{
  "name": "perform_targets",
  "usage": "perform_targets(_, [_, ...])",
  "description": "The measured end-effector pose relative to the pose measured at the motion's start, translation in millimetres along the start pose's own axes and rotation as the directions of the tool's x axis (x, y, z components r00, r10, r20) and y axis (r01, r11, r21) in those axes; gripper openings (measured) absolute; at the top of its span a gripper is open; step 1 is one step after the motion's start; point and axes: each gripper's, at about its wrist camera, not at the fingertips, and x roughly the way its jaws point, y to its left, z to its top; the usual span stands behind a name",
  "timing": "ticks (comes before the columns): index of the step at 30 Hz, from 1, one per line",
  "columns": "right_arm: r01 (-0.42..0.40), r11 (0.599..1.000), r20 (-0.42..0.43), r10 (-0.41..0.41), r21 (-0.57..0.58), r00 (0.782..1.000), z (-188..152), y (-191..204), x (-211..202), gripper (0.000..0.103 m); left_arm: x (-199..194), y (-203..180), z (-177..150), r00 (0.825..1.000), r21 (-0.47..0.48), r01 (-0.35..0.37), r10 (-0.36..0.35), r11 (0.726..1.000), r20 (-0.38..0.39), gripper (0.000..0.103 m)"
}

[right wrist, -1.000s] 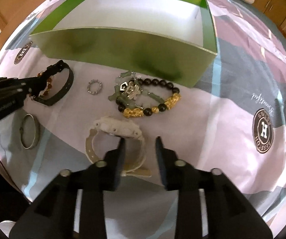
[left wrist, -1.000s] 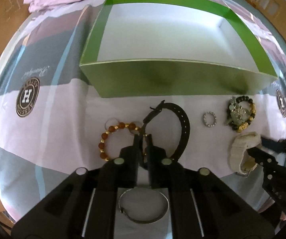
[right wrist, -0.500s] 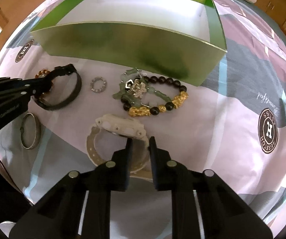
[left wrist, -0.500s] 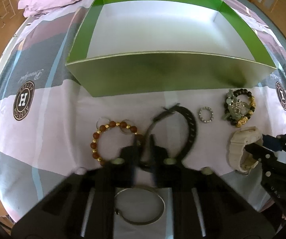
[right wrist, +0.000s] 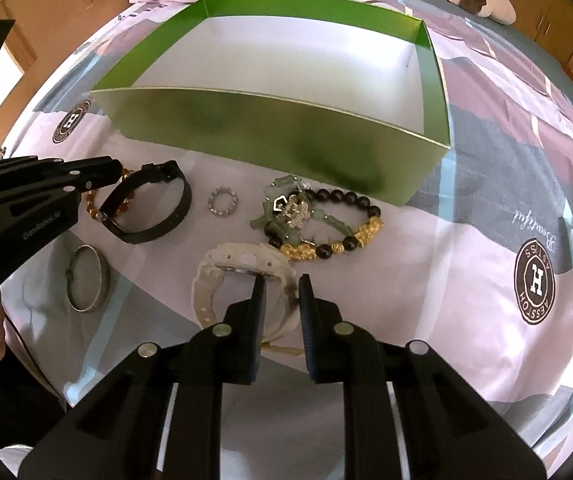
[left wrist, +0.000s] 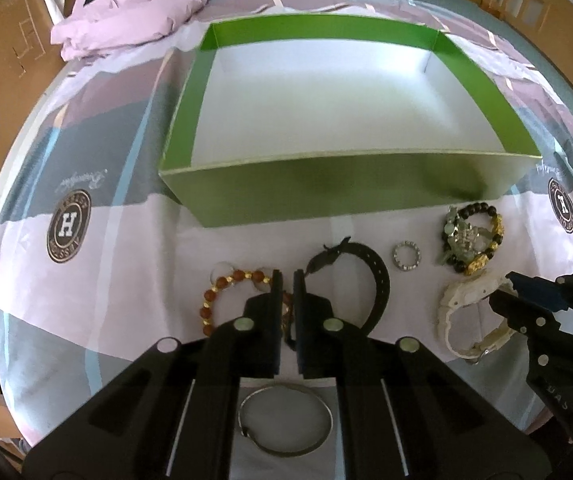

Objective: Organize jewelry
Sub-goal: 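Grasp the black watch strap with the left tool while the right tool grasps the white watch, then carry both watches into the green box and open both tools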

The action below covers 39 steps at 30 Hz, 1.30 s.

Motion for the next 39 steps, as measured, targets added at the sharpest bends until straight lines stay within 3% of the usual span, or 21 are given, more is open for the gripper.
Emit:
perform_targets(6, [0.014,1.000,-0.027,-0.014,0.008,1.000,-0.2,1.7,8.2,0.019,5.3,-6.1,-1.7,1.000,0.028,-0.021,0.022,0.999,-0.014,0.005])
perform_targets(9, [0.014,1.000,-0.044,-0.013,0.017,0.999,-0.2,2.1,13.3,0.027,8.4,-8.0,-3.1,0.999,0.038,-0.026,0.027,0.999,-0.023,0.014])
perform_targets(15, [0.027,0.999,-0.080,-0.026,0.018,0.996,-1.3,4.2,26.4,0.028,24.1,-10.4,-3.5,0.999,0.046,-0.014,0.017,0.999,-0.050,0.026])
perform_targets(18, [0.028,1.000,-0.073,-0.027,0.014,0.997,-0.7,6.1,26.8,0.028,33.8,-10.3,-0.8,0.998,0.043,-0.010,0.013,0.999,-0.062,0.026])
perform_targets(19, [0.025,1.000,-0.072,-0.024,0.012,0.997,-0.5,6.6,26.3,0.027,34.3,-10.1,0.0,0.998,0.042,-0.003,0.006,0.999,-0.060,0.018])
perform_targets(20, [0.018,1.000,-0.070,-0.017,0.013,0.997,-0.4,6.7,25.5,0.025,34.4,-9.3,0.6,0.998,0.038,-0.002,0.004,0.999,-0.058,0.011])
perform_targets(21, [0.007,1.000,-0.068,-0.006,0.015,0.998,0.0,6.6,24.5,0.011,34.2,-8.0,0.9,0.998,0.033,0.013,-0.011,0.999,-0.062,0.007])
perform_targets(23, [-0.032,0.999,-0.064,0.034,0.023,0.997,0.8,6.4,21.7,0.008,30.0,-5.6,1.6,0.998,0.022,0.036,-0.035,0.999,-0.056,0.004])
perform_targets(34, [-0.071,0.996,0.069,0.066,0.062,0.995,8.0,-3.0,-9.6,0.008,-10.4,11.8,12.2,0.996,-0.033,0.071,-0.070,0.997,0.053,0.003])
perform_targets(39, [-0.090,0.994,0.125,0.082,0.060,0.989,16.1,-2.4,-30.6,0.008,-23.8,20.7,23.3,0.990,-0.062,0.126,-0.120,0.990,0.080,0.005])
